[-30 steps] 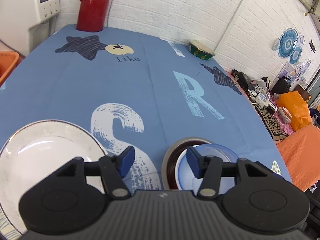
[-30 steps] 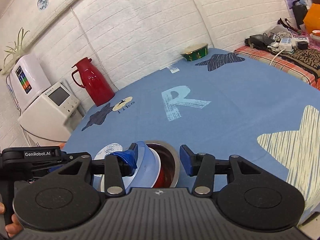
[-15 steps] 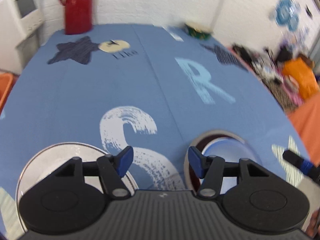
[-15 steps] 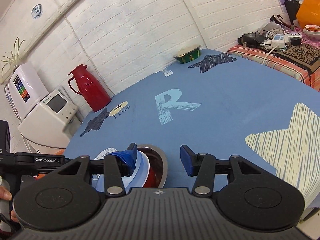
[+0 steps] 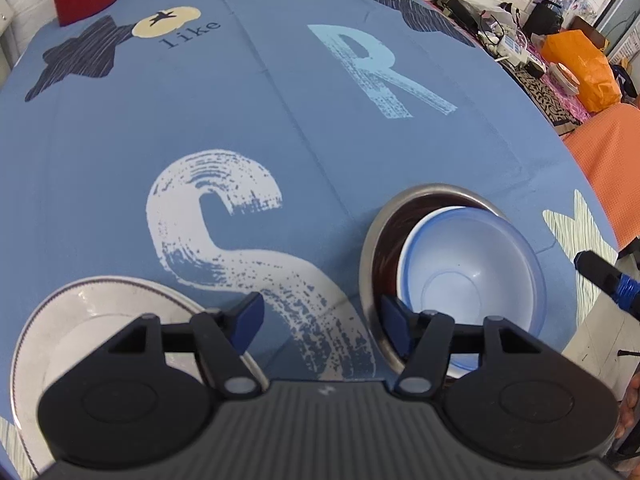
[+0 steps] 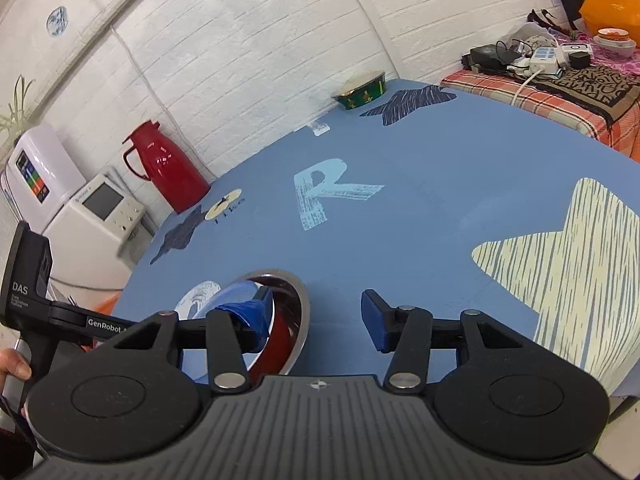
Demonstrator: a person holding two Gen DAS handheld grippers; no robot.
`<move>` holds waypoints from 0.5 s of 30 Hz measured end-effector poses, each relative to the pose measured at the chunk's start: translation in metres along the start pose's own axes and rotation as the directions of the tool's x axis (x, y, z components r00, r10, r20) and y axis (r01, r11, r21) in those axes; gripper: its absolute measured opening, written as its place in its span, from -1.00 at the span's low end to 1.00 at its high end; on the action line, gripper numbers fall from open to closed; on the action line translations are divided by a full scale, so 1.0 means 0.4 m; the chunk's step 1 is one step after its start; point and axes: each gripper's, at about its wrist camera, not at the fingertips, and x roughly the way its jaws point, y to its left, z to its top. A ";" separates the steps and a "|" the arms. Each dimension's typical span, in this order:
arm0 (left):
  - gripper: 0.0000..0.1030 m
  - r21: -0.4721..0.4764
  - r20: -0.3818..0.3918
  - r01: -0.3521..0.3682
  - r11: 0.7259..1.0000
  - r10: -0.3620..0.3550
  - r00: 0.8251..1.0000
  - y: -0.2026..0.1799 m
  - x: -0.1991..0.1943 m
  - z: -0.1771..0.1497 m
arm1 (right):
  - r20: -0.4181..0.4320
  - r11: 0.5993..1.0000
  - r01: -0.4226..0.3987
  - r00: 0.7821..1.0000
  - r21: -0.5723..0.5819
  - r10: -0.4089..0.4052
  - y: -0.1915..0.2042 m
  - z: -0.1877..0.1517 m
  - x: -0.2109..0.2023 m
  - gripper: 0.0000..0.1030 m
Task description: Organize plates and bowls
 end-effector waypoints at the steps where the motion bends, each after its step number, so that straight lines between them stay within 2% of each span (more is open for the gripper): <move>1: 0.21 -0.005 0.007 0.002 1.000 -0.002 1.000 0.002 0.003 -0.003 | -0.020 0.999 0.010 1.000 -0.030 -0.010 0.008 0.000 0.007 -0.34; 5: 0.21 -0.006 0.029 -0.015 1.000 0.015 0.999 -0.006 0.004 -0.008 | -0.102 0.987 0.059 0.992 -0.152 -0.075 0.035 -0.002 0.029 -0.34; 8: 0.22 -0.017 0.028 0.006 1.000 -0.006 1.000 0.002 0.007 -0.005 | -0.155 0.978 0.062 0.983 -0.200 -0.094 0.047 0.002 0.053 -0.33; 12: 0.22 -0.012 0.029 0.001 1.000 -0.001 1.000 -0.001 0.009 -0.004 | -0.240 0.966 0.078 0.961 -0.245 -0.139 0.060 0.019 0.101 -0.31; 15: 0.24 -0.008 0.021 0.003 1.000 -0.003 1.000 0.001 0.011 0.000 | -0.309 0.959 0.087 0.936 -0.269 -0.171 0.069 0.035 0.141 -0.26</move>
